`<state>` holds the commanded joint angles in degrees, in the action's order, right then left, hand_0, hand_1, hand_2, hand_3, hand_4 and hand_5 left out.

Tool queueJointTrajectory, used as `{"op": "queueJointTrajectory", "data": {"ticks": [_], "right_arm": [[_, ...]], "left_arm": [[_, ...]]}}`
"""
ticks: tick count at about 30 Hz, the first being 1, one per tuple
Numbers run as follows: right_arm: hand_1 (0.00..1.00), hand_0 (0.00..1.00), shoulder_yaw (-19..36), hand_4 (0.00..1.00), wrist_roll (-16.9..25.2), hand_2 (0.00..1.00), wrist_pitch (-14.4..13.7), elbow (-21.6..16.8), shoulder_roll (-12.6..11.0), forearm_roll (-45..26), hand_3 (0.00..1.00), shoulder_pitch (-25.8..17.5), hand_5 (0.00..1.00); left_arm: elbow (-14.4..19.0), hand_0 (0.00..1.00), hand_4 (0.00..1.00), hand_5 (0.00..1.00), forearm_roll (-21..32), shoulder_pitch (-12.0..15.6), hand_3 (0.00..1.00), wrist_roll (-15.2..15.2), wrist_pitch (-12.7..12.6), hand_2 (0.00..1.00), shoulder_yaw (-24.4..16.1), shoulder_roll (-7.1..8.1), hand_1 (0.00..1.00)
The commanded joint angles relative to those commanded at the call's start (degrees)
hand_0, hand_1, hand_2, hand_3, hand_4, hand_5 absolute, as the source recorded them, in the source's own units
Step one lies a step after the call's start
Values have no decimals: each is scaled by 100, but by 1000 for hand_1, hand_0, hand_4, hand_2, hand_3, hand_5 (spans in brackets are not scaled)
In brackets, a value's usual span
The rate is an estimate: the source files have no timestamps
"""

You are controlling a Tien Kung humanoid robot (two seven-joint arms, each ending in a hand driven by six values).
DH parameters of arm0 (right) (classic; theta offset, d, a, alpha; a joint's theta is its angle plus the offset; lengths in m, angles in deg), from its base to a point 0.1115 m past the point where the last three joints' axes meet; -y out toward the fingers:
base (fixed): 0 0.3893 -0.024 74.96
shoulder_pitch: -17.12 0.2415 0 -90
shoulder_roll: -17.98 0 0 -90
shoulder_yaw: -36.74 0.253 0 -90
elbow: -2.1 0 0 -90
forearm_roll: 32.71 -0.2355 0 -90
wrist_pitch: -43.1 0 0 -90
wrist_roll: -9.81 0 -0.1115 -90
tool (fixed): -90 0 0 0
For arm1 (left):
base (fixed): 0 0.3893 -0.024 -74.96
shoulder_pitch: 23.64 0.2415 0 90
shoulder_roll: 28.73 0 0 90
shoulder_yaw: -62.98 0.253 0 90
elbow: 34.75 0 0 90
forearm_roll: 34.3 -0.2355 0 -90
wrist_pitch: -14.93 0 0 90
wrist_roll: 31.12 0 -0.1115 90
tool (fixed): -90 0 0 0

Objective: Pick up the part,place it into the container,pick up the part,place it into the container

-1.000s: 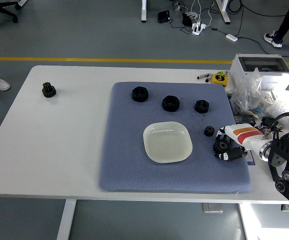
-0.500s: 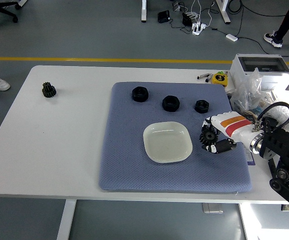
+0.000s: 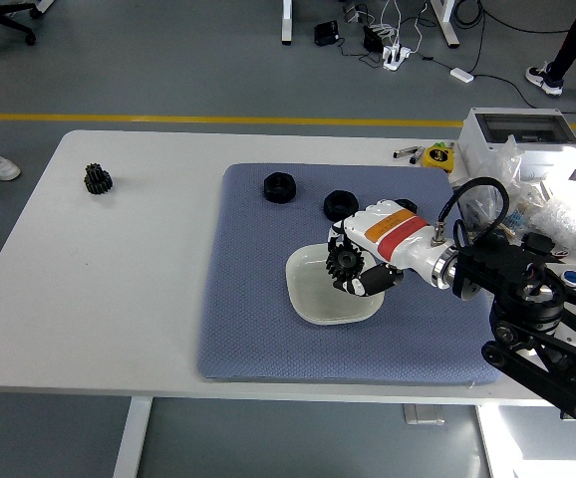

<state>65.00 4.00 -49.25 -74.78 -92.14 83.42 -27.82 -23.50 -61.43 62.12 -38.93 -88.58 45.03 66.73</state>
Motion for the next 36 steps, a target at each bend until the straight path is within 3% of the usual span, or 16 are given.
{"op": "queueJointTrajectory", "data": {"ticks": [6, 7, 12, 13, 21, 28, 30, 31, 36], "right_arm": [[419, 302, -430, 650, -98, 465, 42, 546, 416, -24, 488, 236, 283], [493, 355, -472, 889, -108, 595, 53, 622, 466, -17, 559, 256, 327], [493, 355, -592, 889, -135, 595, 213, 956, 645, 264, 559, 331, 327], [567, 389, -600, 998, -130, 753, 213, 989, 657, 300, 855, 337, 354], [569, 395, -577, 998, 99, 784, 51, 949, 563, 513, 898, 372, 325], [561, 381, -244, 998, 34, 777, -228, 824, 389, 478, 884, 321, 319], [561, 381, -117, 998, -24, 777, -303, 874, 339, 445, 884, 324, 319], [540, 372, -49, 998, -54, 733, -339, 925, 311, 423, 822, 332, 319], [540, 372, 124, 998, -144, 733, -429, 1180, 235, 231, 822, 357, 319]], "left_arm": [[5, 733, 719, 622, -55, -20, 642, -33, 8, 790, -23, -3, 731], [5, 733, 718, 621, -61, -22, 642, -35, 12, 789, -26, -5, 731], [8, 733, 718, 621, -80, -21, 642, -41, 28, 789, -36, -6, 731], [9, 734, 718, 621, -84, -20, 642, -42, 30, 788, -38, -6, 730], [9, 733, 715, 618, -113, -19, 639, -45, 64, 789, -39, 4, 730], [8, 734, 714, 615, -71, -19, 640, -31, 58, 788, -15, 2, 730], [8, 734, 714, 615, -56, -18, 640, -26, 56, 788, -6, 2, 730], [8, 735, 714, 614, -51, -16, 640, -24, 56, 789, -2, 3, 730], [9, 735, 714, 614, -67, -17, 640, -28, 61, 789, -8, 4, 730]]}}
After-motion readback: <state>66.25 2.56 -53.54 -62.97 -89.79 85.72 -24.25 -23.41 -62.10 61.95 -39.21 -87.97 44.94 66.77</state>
